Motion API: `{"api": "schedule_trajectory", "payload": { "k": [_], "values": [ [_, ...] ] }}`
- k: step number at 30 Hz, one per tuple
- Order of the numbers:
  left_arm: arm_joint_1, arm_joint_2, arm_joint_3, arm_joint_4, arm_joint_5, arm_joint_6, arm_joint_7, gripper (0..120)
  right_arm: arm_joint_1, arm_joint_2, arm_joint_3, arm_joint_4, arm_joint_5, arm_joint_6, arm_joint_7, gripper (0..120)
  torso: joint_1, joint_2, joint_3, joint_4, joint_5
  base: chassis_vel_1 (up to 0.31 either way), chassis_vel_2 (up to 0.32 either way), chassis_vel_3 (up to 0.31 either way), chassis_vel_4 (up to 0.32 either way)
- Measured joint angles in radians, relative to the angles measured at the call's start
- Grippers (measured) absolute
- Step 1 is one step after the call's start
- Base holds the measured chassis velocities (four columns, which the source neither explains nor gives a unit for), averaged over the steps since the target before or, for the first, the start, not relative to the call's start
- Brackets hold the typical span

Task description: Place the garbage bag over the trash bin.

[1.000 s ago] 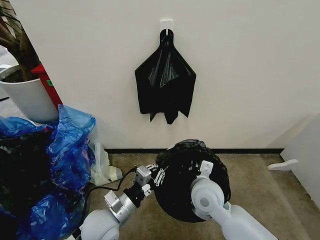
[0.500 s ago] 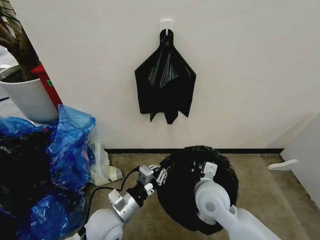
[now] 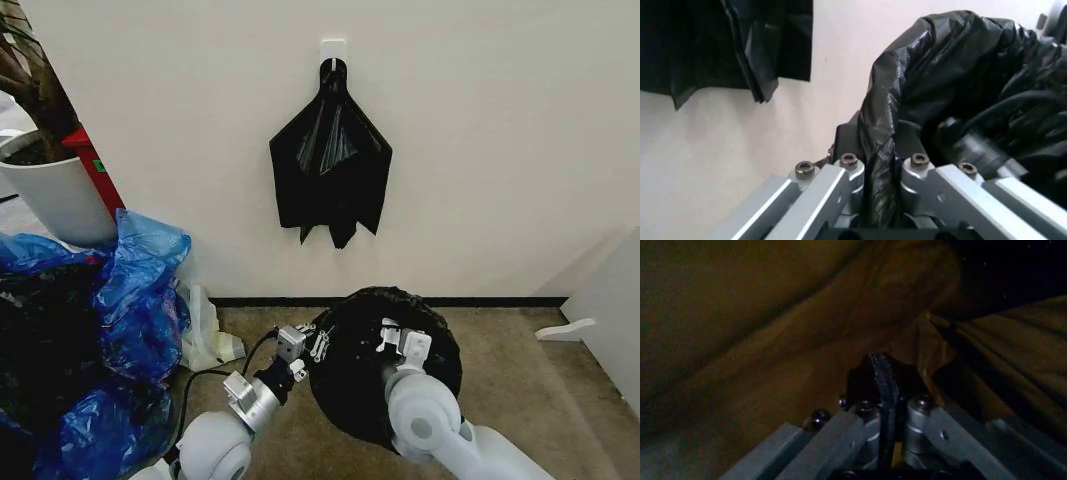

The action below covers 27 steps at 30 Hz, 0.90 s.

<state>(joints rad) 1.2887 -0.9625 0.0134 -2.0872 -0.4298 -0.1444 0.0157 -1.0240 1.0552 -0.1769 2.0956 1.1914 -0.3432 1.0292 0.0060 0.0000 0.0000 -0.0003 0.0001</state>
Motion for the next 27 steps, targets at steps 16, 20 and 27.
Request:
{"api": "schedule_trajectory", "payload": {
  "k": [16,20,27],
  "values": [
    [0.073,0.003,-0.013,-0.078,-0.005,0.002,0.025,4,0.032,0.020,0.019,-0.111,-0.011,-0.002,-0.024,0,0.000,0.000,0.000,0.0000,0.0000,0.000,0.000,0.000,0.000],
    [0.083,0.008,-0.025,-0.095,-0.012,0.005,0.032,4,0.032,0.023,0.025,-0.128,-0.019,-0.002,-0.033,0,0.000,0.000,0.000,0.0000,0.0000,0.000,0.000,0.000,0.000],
    [0.086,0.006,-0.040,-0.083,-0.009,0.006,0.037,4,0.026,0.019,0.028,-0.114,-0.018,-0.002,-0.036,0,0.000,0.000,0.000,0.0000,0.0000,0.000,0.000,0.000,0.000]
  ]
}}
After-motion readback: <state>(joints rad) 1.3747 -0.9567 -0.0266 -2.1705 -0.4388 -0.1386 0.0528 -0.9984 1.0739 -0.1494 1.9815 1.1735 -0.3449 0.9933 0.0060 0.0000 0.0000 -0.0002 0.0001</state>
